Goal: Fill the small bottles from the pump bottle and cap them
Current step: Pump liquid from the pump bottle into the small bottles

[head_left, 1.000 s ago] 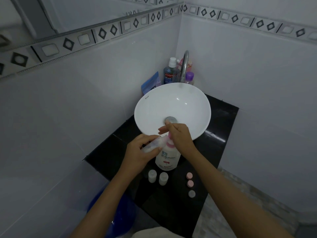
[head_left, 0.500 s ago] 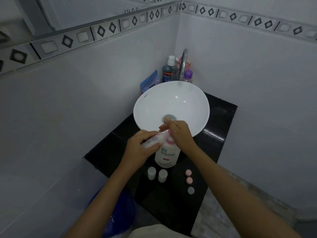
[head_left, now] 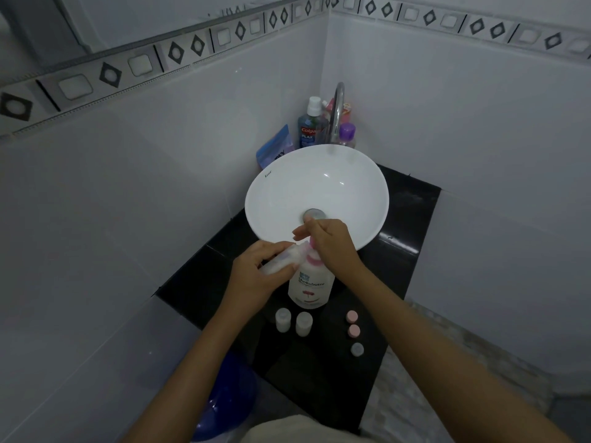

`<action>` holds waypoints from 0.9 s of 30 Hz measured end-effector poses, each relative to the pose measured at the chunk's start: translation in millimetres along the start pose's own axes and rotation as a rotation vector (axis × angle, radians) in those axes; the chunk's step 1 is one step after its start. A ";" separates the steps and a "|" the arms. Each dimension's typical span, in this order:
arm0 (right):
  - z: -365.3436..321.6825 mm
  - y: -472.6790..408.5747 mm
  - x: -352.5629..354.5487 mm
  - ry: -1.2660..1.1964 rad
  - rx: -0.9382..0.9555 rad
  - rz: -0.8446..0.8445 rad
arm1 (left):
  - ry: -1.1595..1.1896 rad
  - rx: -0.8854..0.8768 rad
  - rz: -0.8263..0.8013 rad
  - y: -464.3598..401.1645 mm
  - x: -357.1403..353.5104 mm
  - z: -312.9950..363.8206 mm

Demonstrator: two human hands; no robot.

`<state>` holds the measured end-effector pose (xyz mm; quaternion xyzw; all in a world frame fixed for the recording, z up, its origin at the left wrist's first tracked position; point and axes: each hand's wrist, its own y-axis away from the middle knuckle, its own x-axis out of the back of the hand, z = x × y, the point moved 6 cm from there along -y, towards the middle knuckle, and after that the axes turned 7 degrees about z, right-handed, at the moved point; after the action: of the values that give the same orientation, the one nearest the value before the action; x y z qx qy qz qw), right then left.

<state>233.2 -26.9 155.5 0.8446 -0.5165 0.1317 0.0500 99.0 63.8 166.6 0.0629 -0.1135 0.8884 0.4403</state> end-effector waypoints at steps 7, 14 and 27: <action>14.7 4.4 -5.1 -0.080 -0.087 0.056 | -0.030 0.011 -0.014 0.8 -3.3 -5.6; 5.2 0.8 -3.2 -0.007 -0.042 -0.006 | -0.009 0.028 -0.017 2.4 -2.0 -4.8; 14.2 11.4 -6.3 -0.075 -0.070 0.076 | -0.043 0.050 -0.013 5.3 -5.1 -9.5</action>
<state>222.8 -29.9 139.5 0.8266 -0.5539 0.0836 0.0550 97.7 59.2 155.6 0.0937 -0.1000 0.8866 0.4418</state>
